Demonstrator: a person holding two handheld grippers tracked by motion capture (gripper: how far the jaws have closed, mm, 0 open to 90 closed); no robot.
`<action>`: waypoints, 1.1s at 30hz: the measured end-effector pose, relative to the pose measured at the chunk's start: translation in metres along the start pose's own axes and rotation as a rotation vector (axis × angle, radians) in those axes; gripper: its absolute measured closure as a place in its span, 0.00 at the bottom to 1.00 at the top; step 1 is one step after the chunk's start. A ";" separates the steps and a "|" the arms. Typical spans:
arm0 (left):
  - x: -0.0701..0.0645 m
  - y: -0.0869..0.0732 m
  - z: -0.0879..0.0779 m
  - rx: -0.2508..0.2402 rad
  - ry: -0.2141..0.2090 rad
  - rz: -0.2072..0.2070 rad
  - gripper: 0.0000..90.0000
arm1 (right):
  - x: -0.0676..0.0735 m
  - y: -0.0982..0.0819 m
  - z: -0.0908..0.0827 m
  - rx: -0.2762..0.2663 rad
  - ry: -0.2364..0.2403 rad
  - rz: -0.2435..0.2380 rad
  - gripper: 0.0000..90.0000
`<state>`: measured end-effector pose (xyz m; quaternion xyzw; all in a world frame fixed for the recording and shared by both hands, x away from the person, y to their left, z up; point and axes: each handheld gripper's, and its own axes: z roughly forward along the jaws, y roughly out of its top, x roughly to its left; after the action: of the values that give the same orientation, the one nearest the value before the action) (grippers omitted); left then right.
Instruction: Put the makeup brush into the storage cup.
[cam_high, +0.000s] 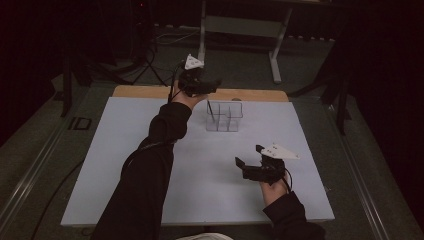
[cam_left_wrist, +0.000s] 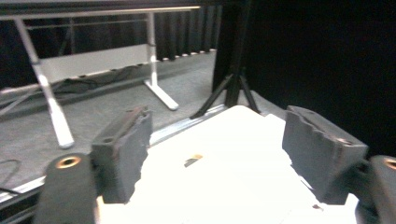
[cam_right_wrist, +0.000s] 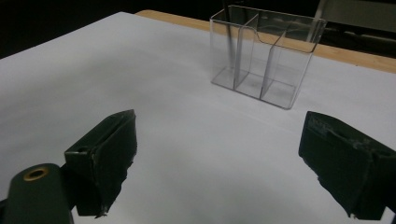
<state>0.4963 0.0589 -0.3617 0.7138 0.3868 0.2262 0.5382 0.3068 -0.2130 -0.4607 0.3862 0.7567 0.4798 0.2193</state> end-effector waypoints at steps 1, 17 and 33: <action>0.000 0.001 0.000 0.013 0.008 -0.004 0.17 | 0.000 0.000 0.000 -0.001 0.000 0.000 0.13; -0.006 -0.003 -0.005 0.045 -0.057 -0.005 0.01 | 0.000 0.001 -0.001 -0.008 -0.003 0.003 0.13; -0.018 -0.009 -0.026 0.020 -0.184 0.014 0.01 | 0.000 0.001 -0.002 -0.017 -0.009 0.010 0.13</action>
<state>0.4634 0.0607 -0.3607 0.7396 0.3329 0.1598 0.5628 0.3058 -0.2143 -0.4585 0.3900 0.7498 0.4855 0.2235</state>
